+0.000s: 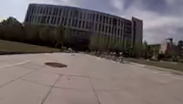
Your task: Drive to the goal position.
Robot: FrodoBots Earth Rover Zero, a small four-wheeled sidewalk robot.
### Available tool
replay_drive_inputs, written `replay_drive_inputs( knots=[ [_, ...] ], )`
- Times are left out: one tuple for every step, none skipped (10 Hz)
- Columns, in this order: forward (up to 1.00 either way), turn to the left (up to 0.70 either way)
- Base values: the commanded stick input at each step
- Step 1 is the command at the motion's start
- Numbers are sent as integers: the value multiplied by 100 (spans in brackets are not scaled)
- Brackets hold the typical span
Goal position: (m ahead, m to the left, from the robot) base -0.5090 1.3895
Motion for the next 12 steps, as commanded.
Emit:
replay_drive_inputs(
  knots=[
    [69, -1],
    [68, -1],
    [68, -1],
    [67, -1],
    [67, -1],
    [67, -1],
    [67, -1],
    [67, -1],
    [67, -1],
    [65, 22],
    [64, 11],
    [64, -1]
  ],
)
